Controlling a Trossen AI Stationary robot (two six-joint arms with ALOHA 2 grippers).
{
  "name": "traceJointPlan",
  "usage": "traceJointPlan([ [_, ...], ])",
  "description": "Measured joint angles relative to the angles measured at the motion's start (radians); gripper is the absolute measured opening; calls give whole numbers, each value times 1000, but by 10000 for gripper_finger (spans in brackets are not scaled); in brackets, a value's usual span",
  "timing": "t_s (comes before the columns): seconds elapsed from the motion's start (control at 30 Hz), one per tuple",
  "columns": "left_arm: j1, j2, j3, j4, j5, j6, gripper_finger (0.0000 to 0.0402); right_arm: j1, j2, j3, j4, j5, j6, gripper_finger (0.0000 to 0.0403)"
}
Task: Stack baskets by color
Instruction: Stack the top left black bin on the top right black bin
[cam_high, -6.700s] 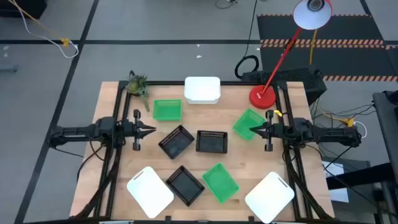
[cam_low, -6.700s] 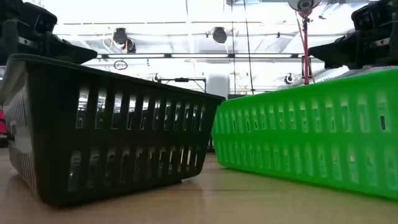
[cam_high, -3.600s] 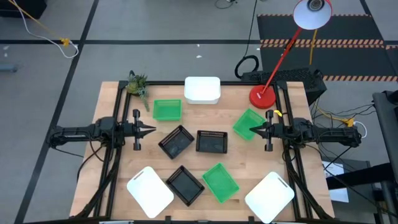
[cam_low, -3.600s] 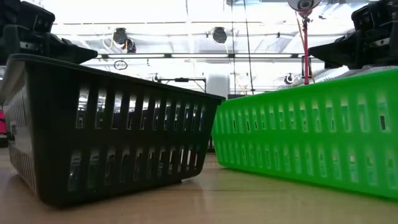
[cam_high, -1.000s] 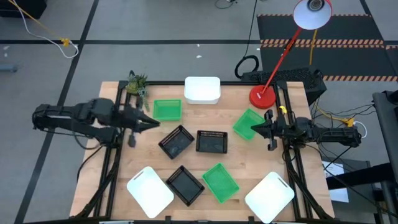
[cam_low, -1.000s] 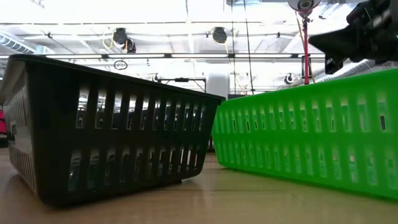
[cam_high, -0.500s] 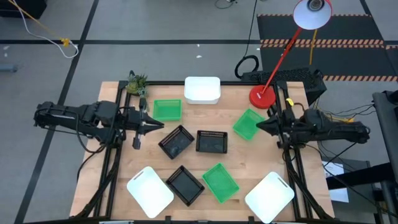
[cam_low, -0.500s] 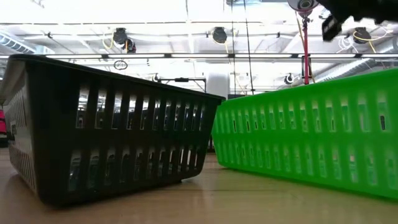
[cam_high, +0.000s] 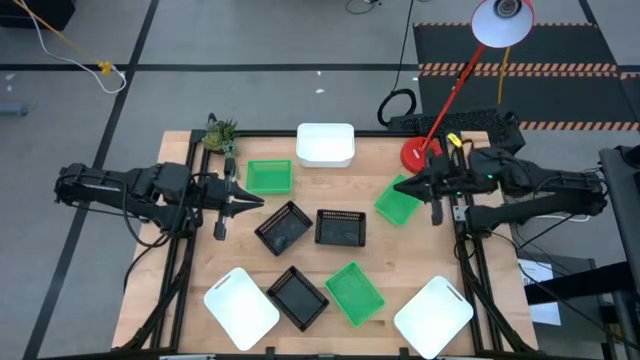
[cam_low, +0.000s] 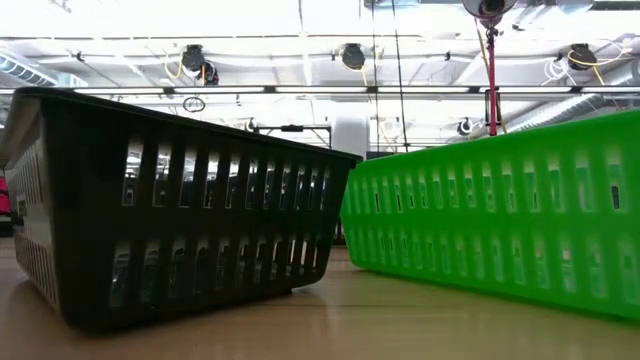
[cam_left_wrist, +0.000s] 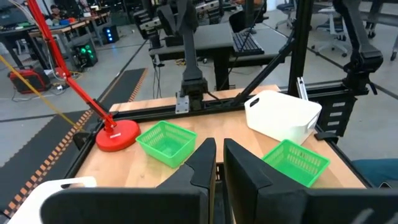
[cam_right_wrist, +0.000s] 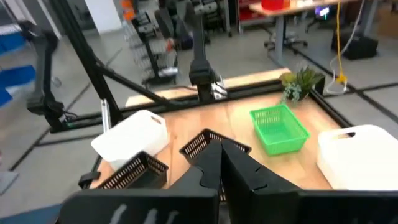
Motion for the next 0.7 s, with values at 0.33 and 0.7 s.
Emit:
traceJointPlan([
  [0.33, 0, 18, 0, -10, 0, -23, 35, 1, 130, 42, -1, -5, 0, 0],
  [0.7, 0, 146, 0, -30, -1, -56, 35, 45, 151, -218, 348, -3, -14, 0],
])
